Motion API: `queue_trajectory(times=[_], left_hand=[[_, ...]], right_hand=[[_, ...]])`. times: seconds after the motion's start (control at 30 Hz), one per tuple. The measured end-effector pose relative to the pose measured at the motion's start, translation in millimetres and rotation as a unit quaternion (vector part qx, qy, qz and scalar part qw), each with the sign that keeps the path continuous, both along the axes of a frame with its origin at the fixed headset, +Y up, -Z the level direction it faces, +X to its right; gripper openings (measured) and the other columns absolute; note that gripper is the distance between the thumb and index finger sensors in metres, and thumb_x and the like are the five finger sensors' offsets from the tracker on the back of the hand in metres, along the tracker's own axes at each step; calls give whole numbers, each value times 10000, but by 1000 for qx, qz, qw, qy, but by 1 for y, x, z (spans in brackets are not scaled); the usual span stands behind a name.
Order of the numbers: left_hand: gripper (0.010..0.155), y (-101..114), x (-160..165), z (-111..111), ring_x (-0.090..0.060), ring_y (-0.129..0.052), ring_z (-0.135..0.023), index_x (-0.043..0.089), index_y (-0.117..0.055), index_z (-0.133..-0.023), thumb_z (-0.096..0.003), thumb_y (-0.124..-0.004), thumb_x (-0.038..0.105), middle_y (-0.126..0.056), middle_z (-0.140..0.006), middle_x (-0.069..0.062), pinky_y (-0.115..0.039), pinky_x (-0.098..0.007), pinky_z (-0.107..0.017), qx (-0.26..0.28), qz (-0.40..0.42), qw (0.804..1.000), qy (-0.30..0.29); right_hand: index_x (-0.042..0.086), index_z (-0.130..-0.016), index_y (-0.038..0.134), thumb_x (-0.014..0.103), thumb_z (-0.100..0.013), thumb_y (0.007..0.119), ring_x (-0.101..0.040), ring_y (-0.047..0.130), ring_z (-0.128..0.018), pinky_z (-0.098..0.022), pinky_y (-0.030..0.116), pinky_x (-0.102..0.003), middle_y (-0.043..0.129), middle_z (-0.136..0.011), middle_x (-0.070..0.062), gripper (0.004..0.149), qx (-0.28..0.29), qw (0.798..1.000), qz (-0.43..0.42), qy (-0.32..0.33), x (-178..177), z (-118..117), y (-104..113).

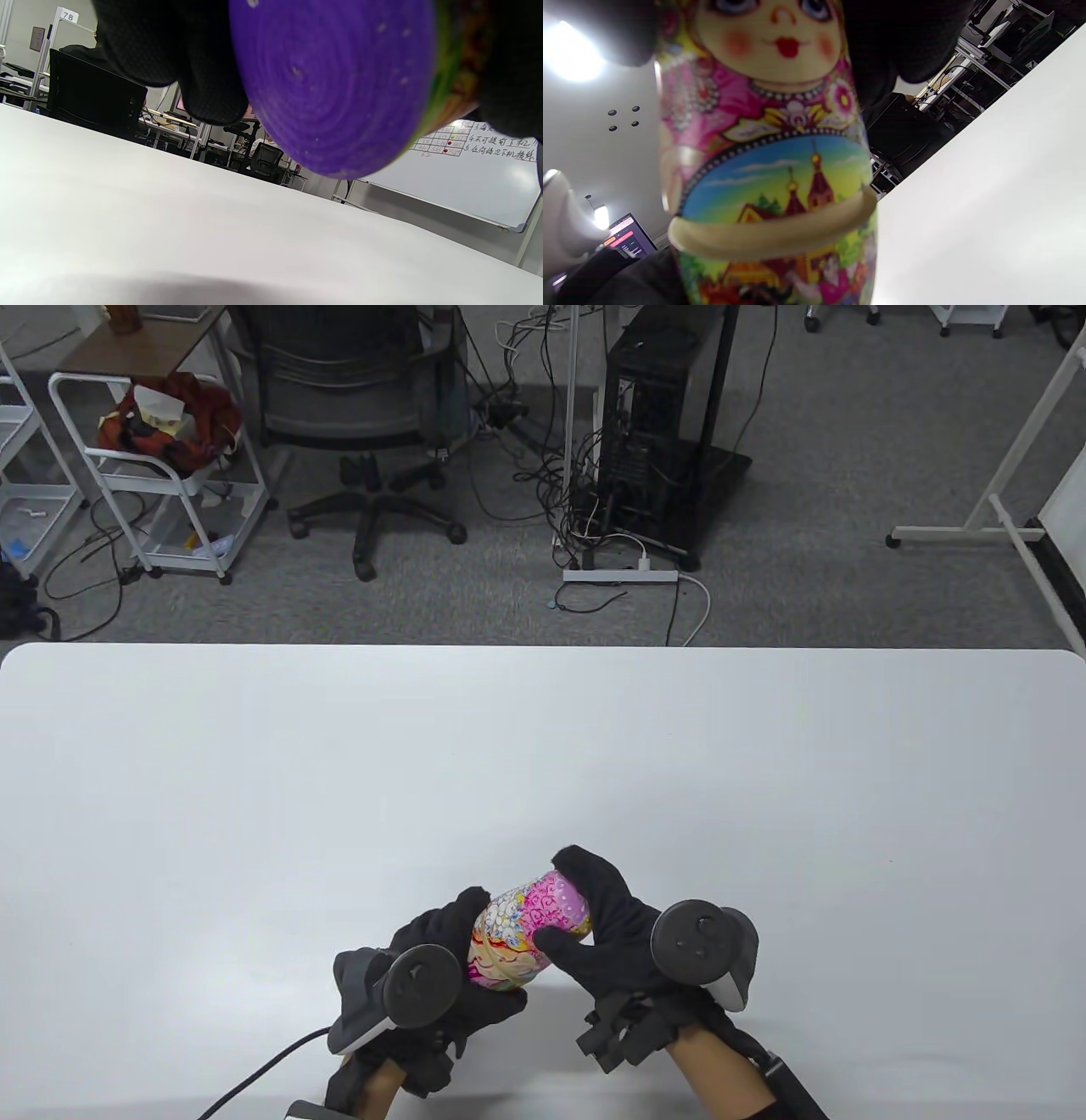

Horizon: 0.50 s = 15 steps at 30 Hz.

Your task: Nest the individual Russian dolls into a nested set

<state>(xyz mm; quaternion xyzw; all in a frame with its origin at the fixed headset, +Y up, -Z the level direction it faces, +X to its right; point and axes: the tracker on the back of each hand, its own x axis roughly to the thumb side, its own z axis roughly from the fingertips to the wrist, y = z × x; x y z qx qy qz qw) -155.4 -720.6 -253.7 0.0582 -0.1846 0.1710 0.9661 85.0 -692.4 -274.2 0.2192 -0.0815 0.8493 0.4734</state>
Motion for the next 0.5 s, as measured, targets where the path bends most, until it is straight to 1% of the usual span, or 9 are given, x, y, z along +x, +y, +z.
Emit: queue_trajectory(times=[0.03, 0.2, 0.27, 0.33, 0.43, 0.5], left_hand=[[1165, 0, 0, 0, -295, -899, -859, 153, -385, -1072, -253, -870, 825, -760, -1005, -85, -737, -547, -677, 0, 1, 1000, -1], [1166, 0, -2, 0, -302, -907, -844, 145, -392, -1072, -254, -866, 828, -769, -994, -93, -740, -550, -671, 0, 10, 1000, 4], [1171, -2, -2, 0, -305, -921, -819, 136, -394, -1070, -254, -855, 838, -781, -978, -103, -745, -552, -664, -12, 3, 1000, -3], [1170, -3, -1, 1, -312, -933, -799, 124, -404, -1069, -257, -854, 837, -796, -962, -118, -745, -560, -659, -14, 7, 1000, 0], [1173, -1, 3, 3, -313, -953, -766, 111, -421, -1065, -255, -846, 845, -816, -939, -129, -758, -559, -643, -12, 1, 1000, 5], [1173, 1, 5, 5, -316, -964, -750, 101, -433, -1061, -252, -845, 845, -827, -929, -136, -765, -560, -634, -2, -6, 1000, 11]], right_hand=[[331, -1016, 341, 636, -418, 752, -345, 863, -817, -613, 760, -497, 522, -1063, -129, 787, -2, 1000, 6, 5, -1, 0, 0], [305, -1017, 350, 638, -426, 740, -353, 897, -776, -573, 799, -489, 534, -1043, -160, 783, -12, 1000, -7, -24, -4, 2, -2], [289, -1017, 362, 648, -430, 730, -357, 920, -740, -537, 824, -485, 556, -1018, -184, 780, -28, 999, 0, -41, -7, 3, -5], [284, -1015, 373, 646, -428, 734, -367, 928, -723, -523, 832, -487, 565, -1002, -201, 778, -41, 998, -4, -44, -8, 3, -7], [263, -1014, 370, 655, -428, 724, -366, 947, -686, -488, 856, -477, 574, -971, -231, 789, -41, 998, 1, -56, -8, 3, -8], [253, -1013, 358, 658, -433, 716, -369, 951, -670, -476, 858, -477, 569, -953, -250, 793, -26, 998, 16, -62, -11, 6, -4]])
